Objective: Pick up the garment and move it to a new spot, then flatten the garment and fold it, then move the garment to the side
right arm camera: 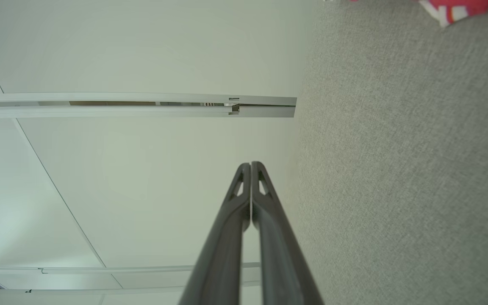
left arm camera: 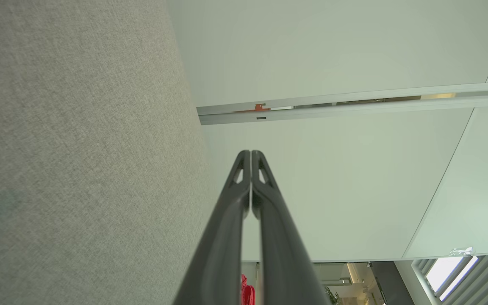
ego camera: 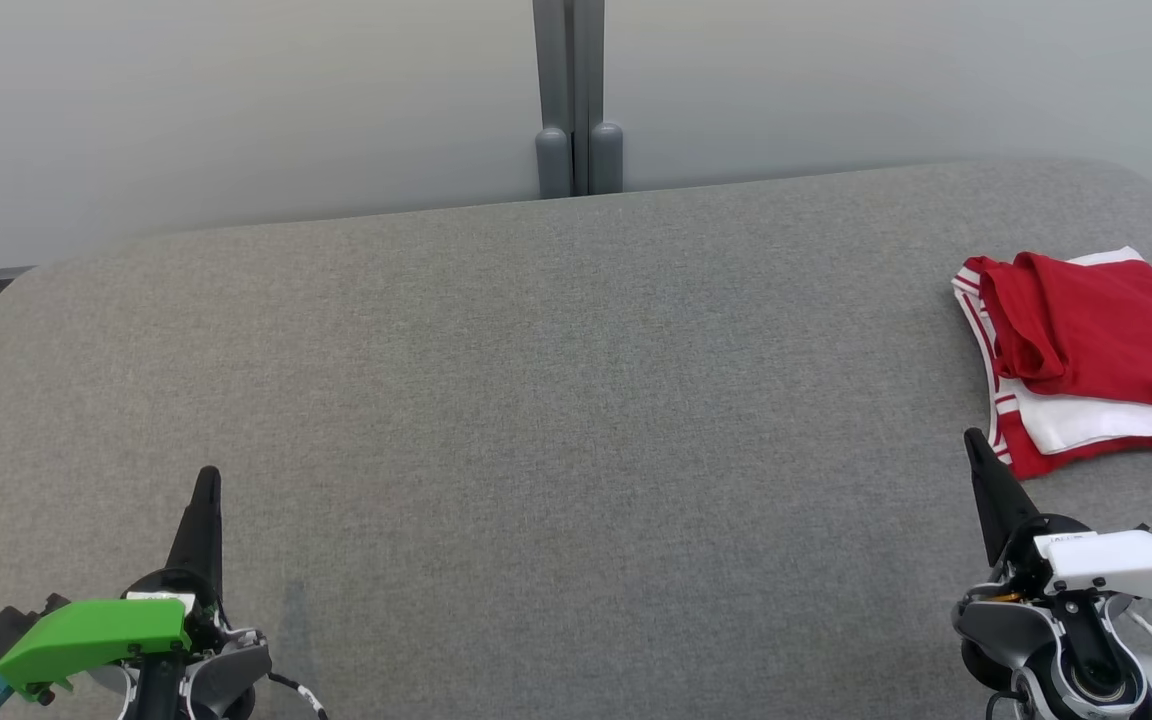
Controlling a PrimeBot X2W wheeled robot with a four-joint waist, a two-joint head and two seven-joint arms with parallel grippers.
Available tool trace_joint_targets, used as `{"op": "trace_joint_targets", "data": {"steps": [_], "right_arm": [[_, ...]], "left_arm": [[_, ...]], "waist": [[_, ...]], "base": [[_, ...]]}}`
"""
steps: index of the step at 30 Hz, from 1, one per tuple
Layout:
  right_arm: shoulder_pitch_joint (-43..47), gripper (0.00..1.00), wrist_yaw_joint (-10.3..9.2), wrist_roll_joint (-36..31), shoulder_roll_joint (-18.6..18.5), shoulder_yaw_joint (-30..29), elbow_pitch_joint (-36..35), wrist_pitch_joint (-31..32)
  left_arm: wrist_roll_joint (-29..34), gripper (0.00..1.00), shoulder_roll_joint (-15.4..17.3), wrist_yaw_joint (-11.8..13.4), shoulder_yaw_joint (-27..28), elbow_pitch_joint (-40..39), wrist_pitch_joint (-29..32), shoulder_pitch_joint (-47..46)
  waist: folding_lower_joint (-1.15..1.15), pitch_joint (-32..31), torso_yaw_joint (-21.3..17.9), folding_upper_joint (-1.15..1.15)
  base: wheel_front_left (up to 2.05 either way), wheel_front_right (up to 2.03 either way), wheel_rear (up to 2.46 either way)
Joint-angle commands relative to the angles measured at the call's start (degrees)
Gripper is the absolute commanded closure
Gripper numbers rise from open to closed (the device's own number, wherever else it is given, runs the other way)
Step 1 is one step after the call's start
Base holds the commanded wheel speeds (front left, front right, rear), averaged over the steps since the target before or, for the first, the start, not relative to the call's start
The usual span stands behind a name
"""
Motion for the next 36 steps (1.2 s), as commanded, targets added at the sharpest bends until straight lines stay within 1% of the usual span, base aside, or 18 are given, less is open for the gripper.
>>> {"op": "trace_joint_targets", "data": {"steps": [1,9,36], "right_arm": [[-0.78,1.0,0.02,1.05,0.02,-0.24,-0.37,0.36],[-0.88,1.0,0.02,3.81,0.1,-0.77,-0.38,1.12],[-0.81,1.0,0.02,3.14,0.38,-1.19,-0.32,1.47]], "left_arm": [[-0.93,1.0,0.31,-0.31,0.41,0.01,0.3,-0.93],[-3.36,1.0,0.32,-0.8,0.8,0.08,1.1,-1.29],[-3.29,1.0,0.32,-0.76,0.75,0.07,1.06,-1.2]], "waist": [[0.0,0.01,0.01,0.0],[0.0,0.09,0.04,0.0],[0.0,0.09,0.04,0.0]], "base": [[0.0,0.0,0.0],[0.0,0.0,0.0],[0.0,0.0,0.0]]}}
